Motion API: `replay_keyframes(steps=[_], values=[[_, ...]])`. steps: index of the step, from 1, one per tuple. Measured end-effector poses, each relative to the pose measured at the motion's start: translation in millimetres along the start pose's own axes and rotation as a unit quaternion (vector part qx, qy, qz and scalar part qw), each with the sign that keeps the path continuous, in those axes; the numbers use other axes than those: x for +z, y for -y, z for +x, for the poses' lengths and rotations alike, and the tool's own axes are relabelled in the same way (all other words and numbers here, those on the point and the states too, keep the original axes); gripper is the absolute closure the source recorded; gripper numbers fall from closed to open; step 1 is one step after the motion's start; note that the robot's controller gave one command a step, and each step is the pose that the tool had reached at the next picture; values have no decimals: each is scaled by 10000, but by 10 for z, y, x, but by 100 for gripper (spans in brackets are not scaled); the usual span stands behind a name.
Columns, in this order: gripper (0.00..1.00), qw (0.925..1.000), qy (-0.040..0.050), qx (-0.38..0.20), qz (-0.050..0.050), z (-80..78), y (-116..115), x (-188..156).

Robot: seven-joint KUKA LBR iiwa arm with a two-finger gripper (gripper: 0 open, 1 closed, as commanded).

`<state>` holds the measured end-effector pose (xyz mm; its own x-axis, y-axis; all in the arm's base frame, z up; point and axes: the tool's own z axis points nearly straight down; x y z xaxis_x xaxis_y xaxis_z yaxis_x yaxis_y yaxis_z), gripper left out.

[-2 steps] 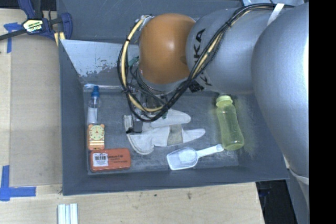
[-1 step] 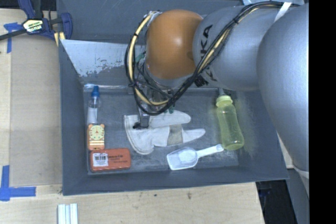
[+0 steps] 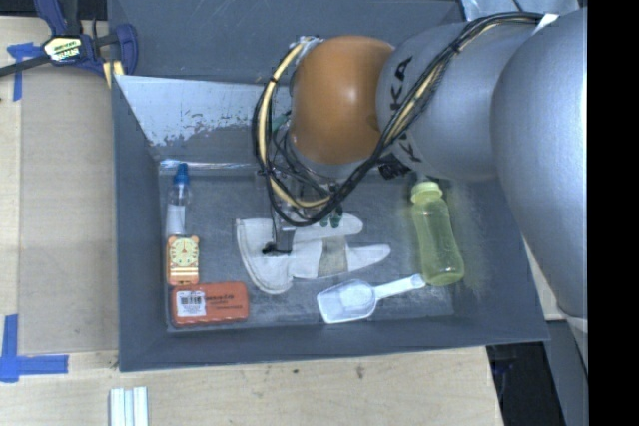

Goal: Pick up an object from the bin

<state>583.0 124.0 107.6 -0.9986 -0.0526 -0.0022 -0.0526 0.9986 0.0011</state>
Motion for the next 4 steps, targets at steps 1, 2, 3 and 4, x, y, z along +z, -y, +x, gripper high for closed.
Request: replay_keyframes(steps=[1,2,3,4], values=[[0,10000,5,9,-1,-84,379,333],[100,9998,26,-213,-8,28,584,349],[100,9998,25,-211,-9,28,584,349],[100,9996,3,-283,4,71,1037,-663]])
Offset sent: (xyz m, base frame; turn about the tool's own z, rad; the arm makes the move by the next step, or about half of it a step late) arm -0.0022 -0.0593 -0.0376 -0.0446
